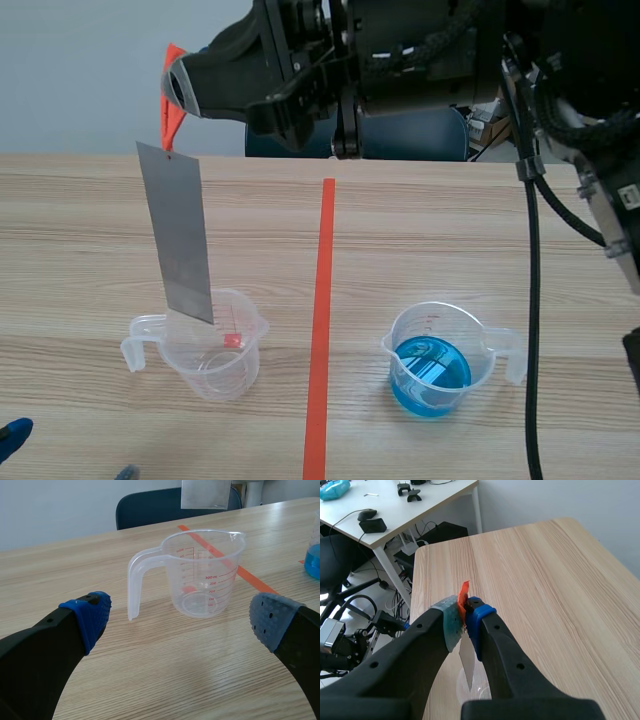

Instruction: Do the redox reaction experiment. move the plate over the left beaker

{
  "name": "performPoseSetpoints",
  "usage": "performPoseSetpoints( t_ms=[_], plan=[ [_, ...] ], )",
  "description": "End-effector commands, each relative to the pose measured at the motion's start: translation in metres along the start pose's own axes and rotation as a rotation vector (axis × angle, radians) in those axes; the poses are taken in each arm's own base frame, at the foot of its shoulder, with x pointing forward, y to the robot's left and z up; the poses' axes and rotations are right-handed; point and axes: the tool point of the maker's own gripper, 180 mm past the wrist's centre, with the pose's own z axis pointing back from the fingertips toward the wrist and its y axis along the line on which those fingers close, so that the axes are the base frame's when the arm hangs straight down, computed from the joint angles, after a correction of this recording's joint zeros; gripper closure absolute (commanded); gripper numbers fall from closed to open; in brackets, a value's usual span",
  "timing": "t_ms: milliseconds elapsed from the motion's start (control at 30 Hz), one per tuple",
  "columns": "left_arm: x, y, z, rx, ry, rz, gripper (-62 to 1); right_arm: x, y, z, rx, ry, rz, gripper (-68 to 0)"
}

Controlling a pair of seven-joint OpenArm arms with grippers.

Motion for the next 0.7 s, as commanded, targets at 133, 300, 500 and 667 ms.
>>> performPoseSetpoints(
  t_ms=[133,300,500,667],
  plan=[
    [0.0067,-0.0001,-0.0045,-0.002,-0.035,-0.007,-58.3,0.0068,0.0078,-0.0047,0.032,-0.016,0.022,0.3],
    [0.0066,-0.0004,-0.0046,-0.003,-0.035,-0.006,-58.3,0.0051,0.0096,-0.0057,0.038,-0.013,0.017,0.3],
    [0.0066,-0.0004,-0.0046,-0.003,-0.035,-0.007,-58.3,0.0052,0.0096,-0.0057,0.038,-0.013,0.018,0.3],
    [0.0066,-0.0004,-0.0046,-0.003,-0.035,-0.007,-58.3,0.0052,0.0096,-0.0057,0.038,-0.014,0.018,0.3]
  ],
)
